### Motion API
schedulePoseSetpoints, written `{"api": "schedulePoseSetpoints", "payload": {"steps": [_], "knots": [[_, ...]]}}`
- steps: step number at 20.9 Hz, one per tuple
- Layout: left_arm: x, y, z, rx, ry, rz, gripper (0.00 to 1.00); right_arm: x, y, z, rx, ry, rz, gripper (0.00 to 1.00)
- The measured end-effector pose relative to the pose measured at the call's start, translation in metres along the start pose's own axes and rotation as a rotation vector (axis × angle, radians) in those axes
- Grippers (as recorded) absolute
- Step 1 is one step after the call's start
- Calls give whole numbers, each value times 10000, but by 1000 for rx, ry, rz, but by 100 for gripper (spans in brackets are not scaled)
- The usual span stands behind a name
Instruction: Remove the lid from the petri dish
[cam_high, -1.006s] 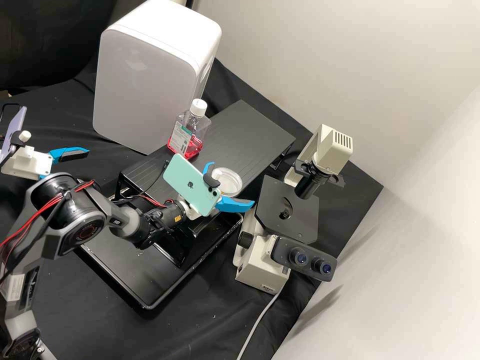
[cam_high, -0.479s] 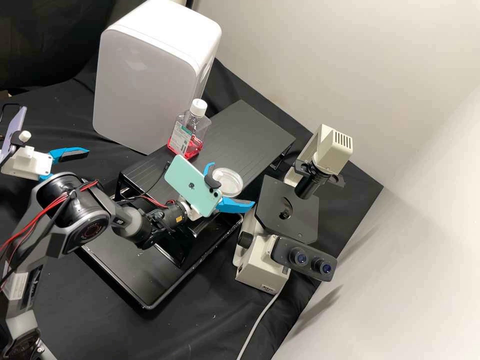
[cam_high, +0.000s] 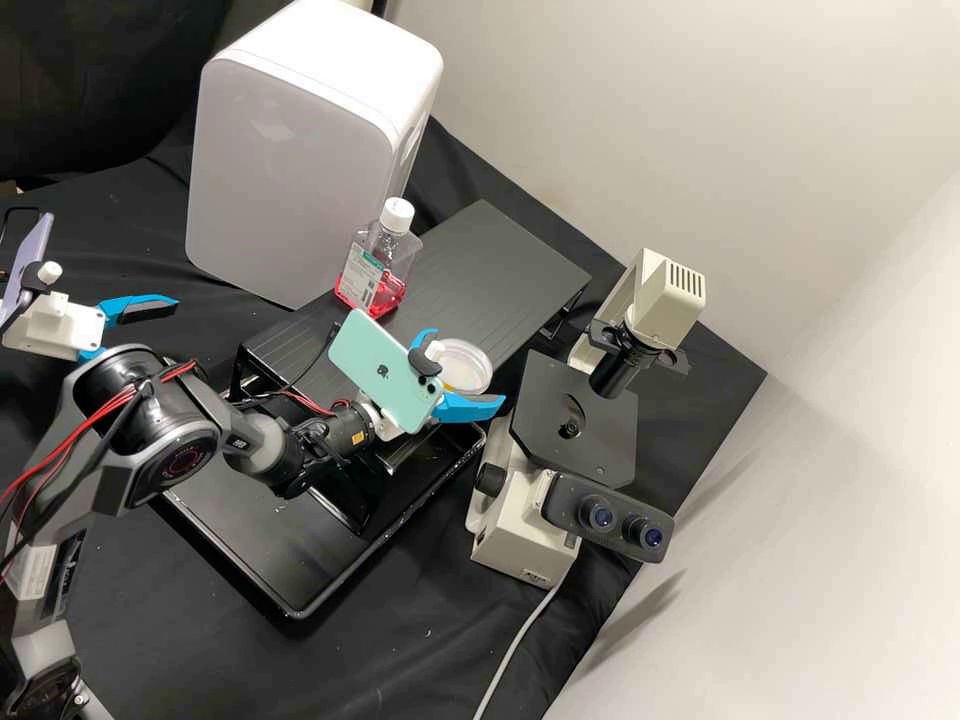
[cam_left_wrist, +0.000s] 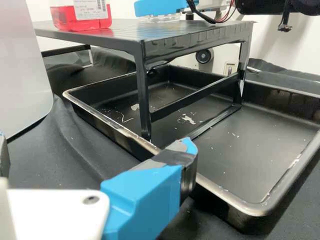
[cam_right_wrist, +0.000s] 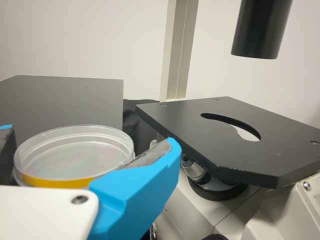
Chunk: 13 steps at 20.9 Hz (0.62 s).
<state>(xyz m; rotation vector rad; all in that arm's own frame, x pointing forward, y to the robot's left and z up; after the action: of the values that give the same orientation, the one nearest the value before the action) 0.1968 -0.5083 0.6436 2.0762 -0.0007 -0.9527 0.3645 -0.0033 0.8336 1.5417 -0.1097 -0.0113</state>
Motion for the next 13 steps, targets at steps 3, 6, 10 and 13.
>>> {"api": "schedulePoseSetpoints", "payload": {"steps": [3,6,10,13], "knots": [[0,0,0,0,0,0,100,0,-1,-1,-1,1,-1,0],[3,-12,-3,0,1,-5,100,0,-1,-1,-1,1,-1,0],[6,-24,-6,-1,2,-10,100,0,-6,-6,-2,3,-3,0],[6,-24,-6,-1,2,-10,100,0,-9,-9,-2,4,-4,0]]}}
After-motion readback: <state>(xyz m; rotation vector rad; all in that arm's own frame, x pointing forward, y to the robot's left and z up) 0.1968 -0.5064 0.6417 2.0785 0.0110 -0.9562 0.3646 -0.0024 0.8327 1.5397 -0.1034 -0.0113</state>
